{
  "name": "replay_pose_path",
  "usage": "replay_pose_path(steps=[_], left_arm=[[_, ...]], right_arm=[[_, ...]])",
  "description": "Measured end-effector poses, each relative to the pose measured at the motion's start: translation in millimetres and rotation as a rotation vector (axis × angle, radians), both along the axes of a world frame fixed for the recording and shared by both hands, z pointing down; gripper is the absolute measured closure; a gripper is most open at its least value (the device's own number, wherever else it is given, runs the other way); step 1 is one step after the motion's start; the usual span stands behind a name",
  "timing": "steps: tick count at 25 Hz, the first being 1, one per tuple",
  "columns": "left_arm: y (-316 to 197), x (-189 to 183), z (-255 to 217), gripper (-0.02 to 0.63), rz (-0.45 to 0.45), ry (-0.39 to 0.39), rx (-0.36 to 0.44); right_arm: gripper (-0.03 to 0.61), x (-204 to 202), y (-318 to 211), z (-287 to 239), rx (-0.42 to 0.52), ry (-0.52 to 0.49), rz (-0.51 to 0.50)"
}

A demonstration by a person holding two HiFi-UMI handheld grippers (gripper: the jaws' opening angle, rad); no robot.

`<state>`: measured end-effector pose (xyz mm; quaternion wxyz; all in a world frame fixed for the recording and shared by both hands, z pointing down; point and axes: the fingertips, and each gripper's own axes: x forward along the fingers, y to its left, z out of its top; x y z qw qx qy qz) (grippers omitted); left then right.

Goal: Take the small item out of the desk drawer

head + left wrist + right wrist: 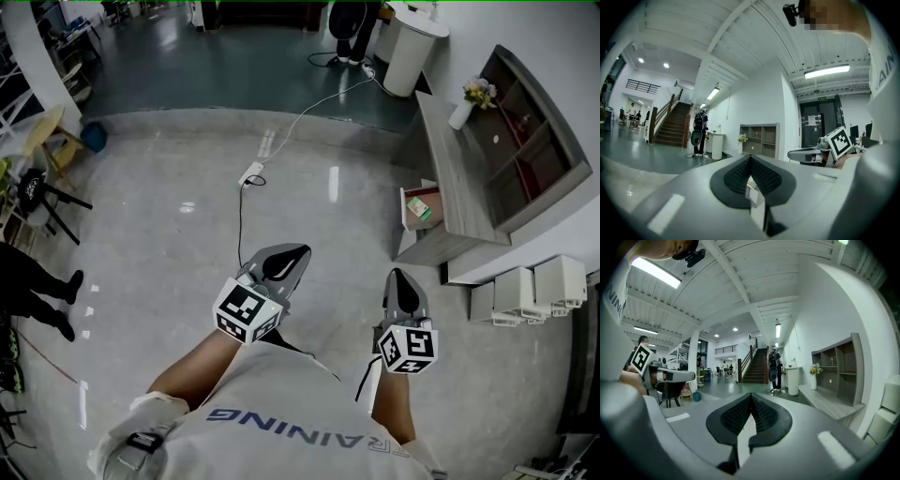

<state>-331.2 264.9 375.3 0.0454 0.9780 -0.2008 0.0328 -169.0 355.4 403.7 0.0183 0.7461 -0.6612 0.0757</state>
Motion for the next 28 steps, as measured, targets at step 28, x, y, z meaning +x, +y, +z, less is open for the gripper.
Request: replay_pose_path(steps=[28], left_arm=[[-200.3,-1.6,24.1,0.612,0.066,-0.008,-0.065]], right_arm=[[0.565,0.5,-205.6,-5.5,-0.001,-0.021,0.035]])
